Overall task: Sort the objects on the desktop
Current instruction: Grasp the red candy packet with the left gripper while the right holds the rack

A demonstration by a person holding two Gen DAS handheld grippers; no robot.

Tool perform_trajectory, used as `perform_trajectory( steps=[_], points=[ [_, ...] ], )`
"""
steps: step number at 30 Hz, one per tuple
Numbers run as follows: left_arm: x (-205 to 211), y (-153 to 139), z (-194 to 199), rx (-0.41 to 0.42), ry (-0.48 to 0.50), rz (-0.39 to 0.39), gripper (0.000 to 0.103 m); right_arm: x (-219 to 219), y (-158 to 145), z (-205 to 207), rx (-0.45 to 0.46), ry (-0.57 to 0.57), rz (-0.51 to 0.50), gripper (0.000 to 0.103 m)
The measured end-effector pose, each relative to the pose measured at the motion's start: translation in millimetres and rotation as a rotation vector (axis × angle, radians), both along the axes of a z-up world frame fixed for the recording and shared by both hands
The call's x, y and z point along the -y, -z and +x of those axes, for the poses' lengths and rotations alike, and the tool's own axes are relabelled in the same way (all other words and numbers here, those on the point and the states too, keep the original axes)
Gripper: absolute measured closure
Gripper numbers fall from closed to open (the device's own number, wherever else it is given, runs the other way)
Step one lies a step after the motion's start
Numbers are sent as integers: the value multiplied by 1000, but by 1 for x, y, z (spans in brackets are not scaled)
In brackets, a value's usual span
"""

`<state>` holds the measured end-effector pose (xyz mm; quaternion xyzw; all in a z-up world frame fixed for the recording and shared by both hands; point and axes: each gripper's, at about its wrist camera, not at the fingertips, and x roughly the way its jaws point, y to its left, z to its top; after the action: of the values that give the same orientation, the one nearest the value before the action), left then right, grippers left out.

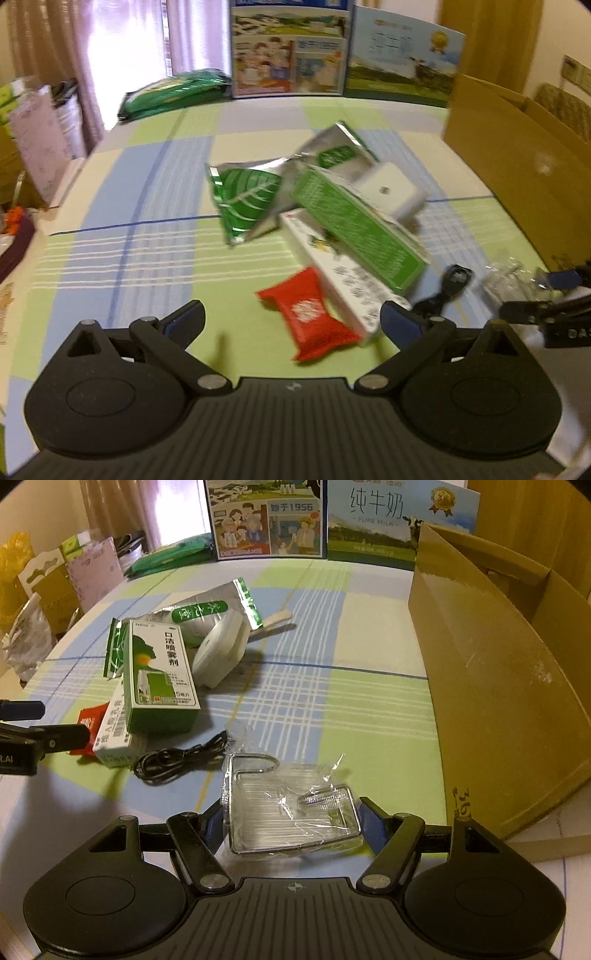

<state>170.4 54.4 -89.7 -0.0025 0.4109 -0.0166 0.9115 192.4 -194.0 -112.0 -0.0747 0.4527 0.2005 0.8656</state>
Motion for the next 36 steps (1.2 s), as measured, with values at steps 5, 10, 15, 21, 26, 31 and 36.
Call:
perform_trajectory(
  steps=[5, 10, 15, 21, 26, 31, 36],
  points=[
    [-2, 10, 5, -49, -30, 37, 22, -4, 1, 1, 2, -5, 11, 34],
    [4, 13, 13, -47, -16, 4, 31, -6, 1, 4, 1, -3, 19, 34],
    [10, 20, 23, -55, -19, 25, 41, -7, 2, 4, 1, -2, 19, 34],
    [18, 24, 25, -50, 13, 48, 70, -10, 2, 7, 1, -3, 19, 34],
    [21, 21, 15, -63, 47, 53, 80, -10, 1, 6, -4, -3, 27, 34],
    [30, 15, -12, -103, 120, 26, 80, -6, -4, -5, -2, -20, 40, 34],
    [49, 10, -51, -100, 202, -6, 80, -2, -7, -28, 8, -29, 35, 34]
  ],
)
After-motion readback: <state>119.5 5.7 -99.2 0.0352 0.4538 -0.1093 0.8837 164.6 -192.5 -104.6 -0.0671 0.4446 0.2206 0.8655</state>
